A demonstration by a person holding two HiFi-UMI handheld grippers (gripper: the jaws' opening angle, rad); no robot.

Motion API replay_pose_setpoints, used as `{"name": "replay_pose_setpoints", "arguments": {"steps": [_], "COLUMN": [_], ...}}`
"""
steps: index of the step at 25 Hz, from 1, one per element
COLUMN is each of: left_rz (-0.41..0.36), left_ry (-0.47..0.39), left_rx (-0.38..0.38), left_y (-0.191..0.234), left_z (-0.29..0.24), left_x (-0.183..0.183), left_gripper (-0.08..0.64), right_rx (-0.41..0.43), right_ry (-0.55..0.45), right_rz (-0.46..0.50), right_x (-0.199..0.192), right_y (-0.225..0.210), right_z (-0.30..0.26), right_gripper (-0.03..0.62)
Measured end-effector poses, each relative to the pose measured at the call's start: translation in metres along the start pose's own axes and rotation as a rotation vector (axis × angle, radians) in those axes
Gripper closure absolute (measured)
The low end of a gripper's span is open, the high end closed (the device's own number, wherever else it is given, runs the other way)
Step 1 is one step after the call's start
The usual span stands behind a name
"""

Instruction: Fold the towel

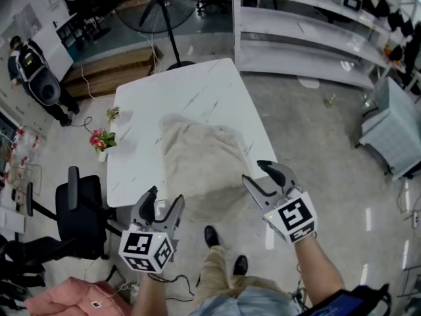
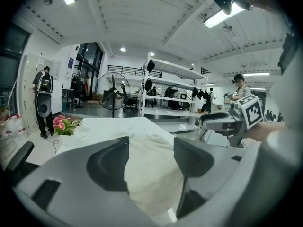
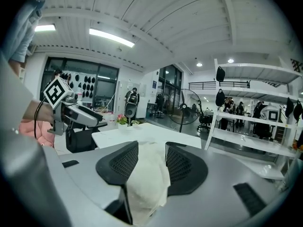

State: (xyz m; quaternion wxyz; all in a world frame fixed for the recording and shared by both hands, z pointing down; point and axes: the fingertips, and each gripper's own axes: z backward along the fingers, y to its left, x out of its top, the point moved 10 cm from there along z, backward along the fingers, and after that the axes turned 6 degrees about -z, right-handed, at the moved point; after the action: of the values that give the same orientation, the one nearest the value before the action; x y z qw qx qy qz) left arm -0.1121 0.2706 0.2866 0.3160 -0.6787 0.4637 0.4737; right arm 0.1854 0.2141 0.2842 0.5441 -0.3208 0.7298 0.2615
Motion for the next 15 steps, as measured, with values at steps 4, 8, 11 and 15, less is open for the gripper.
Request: {"name": "replay_pose_setpoints", "arguments": {"steps": [4, 8, 11, 15], "left_rz": [0.000, -0.003, -0.008, -0.013], "left_ry": [0.006, 0.012, 0.012, 0.006], "left_rx": [-0.006, -0.017, -0.026, -0.044], "left_y": [0.020, 0.046, 0.071, 0.107], "left_z": [-0.020, -0.047, -0.070, -0.105], "left_x": [0.004, 0.015, 0.023, 0.037], "left_gripper": [0.262, 0.262, 0.262, 0.262], "right_rx": [-0.017, -0.029, -0.041, -0.068], "right_ry": [0.006, 0.012, 0.017, 0.023], "right_rz": [-0.009, -0.004, 0.001, 0.015], "right_x": [0.006, 0.016, 0.025, 0.042], "right_y": [-0.009, -0.024, -0.035, -0.052], "right_z": [-0.025, -0.058, -0.088, -0.129], "right_gripper": [0.405, 0.408, 0.408, 0.410]}}
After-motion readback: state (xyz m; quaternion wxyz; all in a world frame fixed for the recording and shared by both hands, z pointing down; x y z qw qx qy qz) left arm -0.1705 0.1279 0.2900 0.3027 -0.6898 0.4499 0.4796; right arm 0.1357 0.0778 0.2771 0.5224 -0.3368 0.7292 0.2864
